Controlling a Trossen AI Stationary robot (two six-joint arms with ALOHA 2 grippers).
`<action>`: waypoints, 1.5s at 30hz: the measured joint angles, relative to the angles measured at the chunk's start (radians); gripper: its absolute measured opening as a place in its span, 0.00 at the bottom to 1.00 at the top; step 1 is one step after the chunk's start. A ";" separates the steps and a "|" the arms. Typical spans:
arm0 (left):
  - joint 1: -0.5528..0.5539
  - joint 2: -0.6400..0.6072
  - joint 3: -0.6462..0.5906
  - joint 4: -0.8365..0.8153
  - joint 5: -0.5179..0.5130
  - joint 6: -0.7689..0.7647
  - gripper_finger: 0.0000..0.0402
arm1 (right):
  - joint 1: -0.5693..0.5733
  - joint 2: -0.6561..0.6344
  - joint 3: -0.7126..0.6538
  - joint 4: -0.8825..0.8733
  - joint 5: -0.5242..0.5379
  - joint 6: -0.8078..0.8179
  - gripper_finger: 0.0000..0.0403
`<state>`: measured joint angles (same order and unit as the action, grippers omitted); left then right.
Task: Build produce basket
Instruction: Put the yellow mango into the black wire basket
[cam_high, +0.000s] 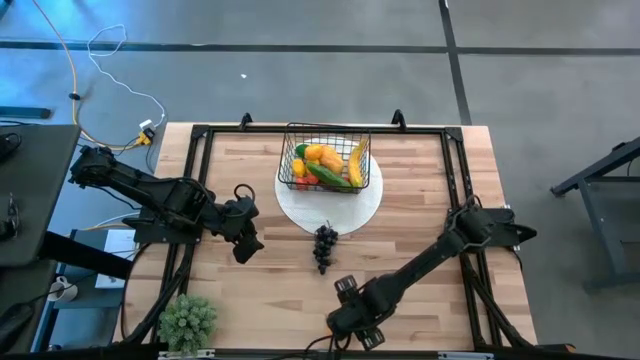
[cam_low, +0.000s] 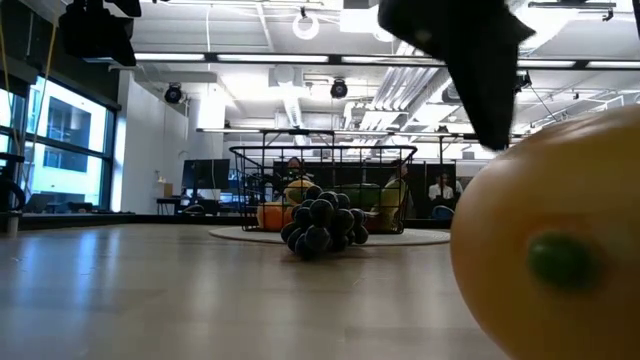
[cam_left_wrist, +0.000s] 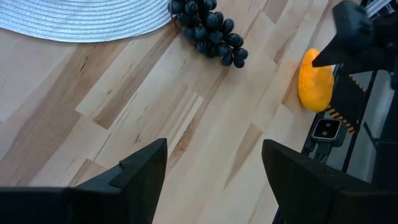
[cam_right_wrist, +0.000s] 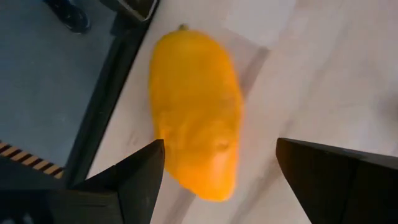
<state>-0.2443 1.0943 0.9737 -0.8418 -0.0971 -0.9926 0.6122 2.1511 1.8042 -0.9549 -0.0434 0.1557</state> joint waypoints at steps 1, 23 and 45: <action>0.000 0.000 0.000 0.000 0.000 0.000 0.62 | 0.000 0.009 0.000 0.003 -0.012 0.000 0.72; 0.000 0.000 0.000 0.000 -0.029 0.085 0.62 | -0.026 0.086 0.000 0.010 -0.101 0.163 0.46; 0.002 0.000 0.000 0.002 -0.180 0.295 0.62 | -0.125 0.083 0.000 0.062 -0.116 0.577 0.46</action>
<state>-0.2424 1.0943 0.9737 -0.8398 -0.2775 -0.6972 0.4872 2.2346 1.8042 -0.8928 -0.1596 0.7325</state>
